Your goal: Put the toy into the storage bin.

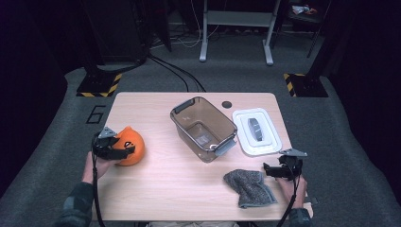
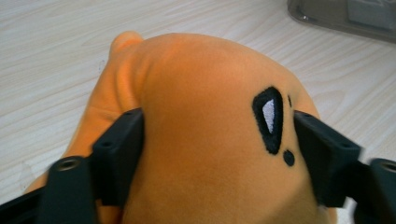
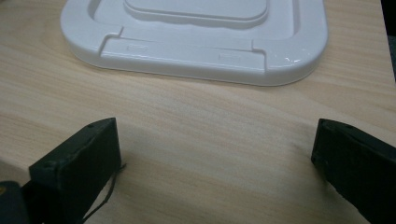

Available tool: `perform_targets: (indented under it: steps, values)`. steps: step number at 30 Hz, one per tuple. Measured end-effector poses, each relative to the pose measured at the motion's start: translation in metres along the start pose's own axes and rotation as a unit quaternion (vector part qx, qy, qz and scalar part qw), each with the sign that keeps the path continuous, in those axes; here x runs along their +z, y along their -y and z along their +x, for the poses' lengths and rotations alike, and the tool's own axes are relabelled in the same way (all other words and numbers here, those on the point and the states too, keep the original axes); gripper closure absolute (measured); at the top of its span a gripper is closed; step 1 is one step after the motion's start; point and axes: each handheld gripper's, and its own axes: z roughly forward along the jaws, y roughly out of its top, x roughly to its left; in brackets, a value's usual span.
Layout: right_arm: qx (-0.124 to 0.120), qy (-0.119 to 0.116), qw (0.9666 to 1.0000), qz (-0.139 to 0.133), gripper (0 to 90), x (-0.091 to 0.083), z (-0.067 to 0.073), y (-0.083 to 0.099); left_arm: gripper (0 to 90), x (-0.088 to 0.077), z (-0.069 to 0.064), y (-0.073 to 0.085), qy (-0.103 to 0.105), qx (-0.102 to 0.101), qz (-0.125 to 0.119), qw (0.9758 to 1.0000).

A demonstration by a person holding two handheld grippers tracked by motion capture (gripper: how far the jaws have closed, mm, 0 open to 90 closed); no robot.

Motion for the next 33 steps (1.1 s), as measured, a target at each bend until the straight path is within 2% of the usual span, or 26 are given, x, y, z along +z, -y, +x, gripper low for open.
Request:
perform_targets:
  steps: [1,2,3,4,8,13,19,22,24,32,33]
  values:
    - [0.0,0.0,1.0,0.0,0.4,0.0,0.0,0.0,33.8,-0.001,-0.001,0.0,0.0,-0.005,0.001,1.0]
    - [0.0,0.0,1.0,0.0,0.4,0.0,0.0,0.0,33.8,-0.001,0.0,0.0,-0.006,-0.001,0.0,1.0]
    - [0.0,0.001,1.0,0.0,0.3,0.0,0.0,0.0,39.7,-0.001,-0.002,0.0,-0.012,-0.006,-0.005,0.9999]
    - [0.001,0.001,1.0,0.0,0.4,0.0,0.0,0.0,41.0,-0.002,-0.004,-0.001,-0.023,-0.007,-0.004,0.9997]
    - [0.002,0.002,1.0,0.0,0.5,0.0,0.0,0.0,46.2,-0.004,-0.009,-0.003,-0.035,-0.002,-0.002,0.9994]
    - [0.003,0.003,1.0,-0.001,0.8,0.0,0.0,0.0,48.6,-0.007,-0.01,-0.006,-0.049,-0.018,-0.022,0.9984]
    - [0.004,0.003,1.0,0.0,0.9,0.0,0.0,0.0,48.7,-0.012,-0.012,-0.007,-0.051,-0.02,-0.026,0.9982]
    - [0.005,0.003,1.0,0.0,0.9,0.0,0.0,0.0,48.8,-0.015,-0.013,-0.01,-0.042,-0.028,-0.028,0.9983]
    - [0.004,0.003,1.0,0.0,0.9,0.0,0.0,0.0,48.8,-0.016,-0.016,-0.013,-0.044,-0.028,-0.036,0.998]
    - [0.005,0.003,1.0,0.0,0.9,0.0,0.0,0.0,48.7,-0.023,-0.027,-0.031,-0.031,-0.017,-0.044,0.9984]
    - [0.005,0.003,1.0,0.0,0.9,0.0,0.0,0.0,48.7,-0.024,-0.029,-0.033,-0.033,-0.021,-0.05,0.998]
